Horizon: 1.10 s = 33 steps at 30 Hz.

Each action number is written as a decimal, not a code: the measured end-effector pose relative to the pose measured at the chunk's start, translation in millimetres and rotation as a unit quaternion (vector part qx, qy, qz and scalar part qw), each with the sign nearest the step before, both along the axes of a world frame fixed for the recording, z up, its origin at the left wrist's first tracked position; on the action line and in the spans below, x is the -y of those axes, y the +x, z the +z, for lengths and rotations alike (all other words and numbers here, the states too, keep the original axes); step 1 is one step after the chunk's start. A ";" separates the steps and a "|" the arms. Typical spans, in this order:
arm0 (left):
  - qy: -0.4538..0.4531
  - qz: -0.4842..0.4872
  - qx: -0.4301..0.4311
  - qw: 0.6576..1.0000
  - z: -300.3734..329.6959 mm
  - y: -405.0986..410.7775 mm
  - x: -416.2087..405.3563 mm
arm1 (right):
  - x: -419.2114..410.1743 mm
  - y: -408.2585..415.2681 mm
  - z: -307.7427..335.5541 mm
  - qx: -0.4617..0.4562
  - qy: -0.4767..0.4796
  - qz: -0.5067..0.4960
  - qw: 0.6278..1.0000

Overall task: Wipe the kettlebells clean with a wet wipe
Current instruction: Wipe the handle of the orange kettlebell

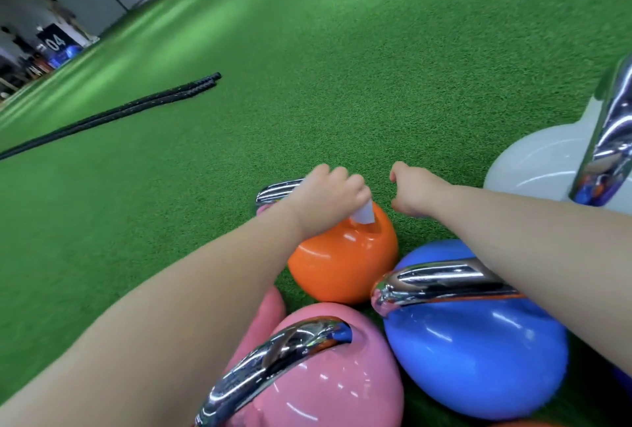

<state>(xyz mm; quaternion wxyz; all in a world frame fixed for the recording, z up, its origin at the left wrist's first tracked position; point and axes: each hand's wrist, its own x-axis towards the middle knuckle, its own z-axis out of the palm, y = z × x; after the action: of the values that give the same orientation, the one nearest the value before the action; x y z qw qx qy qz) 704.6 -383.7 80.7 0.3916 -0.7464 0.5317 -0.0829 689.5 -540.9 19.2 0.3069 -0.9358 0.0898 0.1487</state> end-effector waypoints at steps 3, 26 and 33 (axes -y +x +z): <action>-0.109 0.170 -0.055 0.978 9.1 10.9 -22.8 | -3.9 -2.4 6.9 0.024 0.023 0.011 0.999; -0.677 0.518 -0.228 0.470 -49.4 17.6 -93.1 | -35.0 -7.5 27.7 0.296 -0.056 0.163 0.940; -0.634 0.512 -0.290 0.502 -35.1 -22.7 -89.4 | -24.5 9.7 23.5 0.249 -0.066 0.017 0.966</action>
<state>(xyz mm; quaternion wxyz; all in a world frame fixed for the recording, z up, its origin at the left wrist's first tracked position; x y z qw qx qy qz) 681.9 -294.2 45.6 -0.3880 -0.9193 -0.0539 0.0381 699.2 -516.4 42.7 0.2548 -0.9628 0.0040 -0.0895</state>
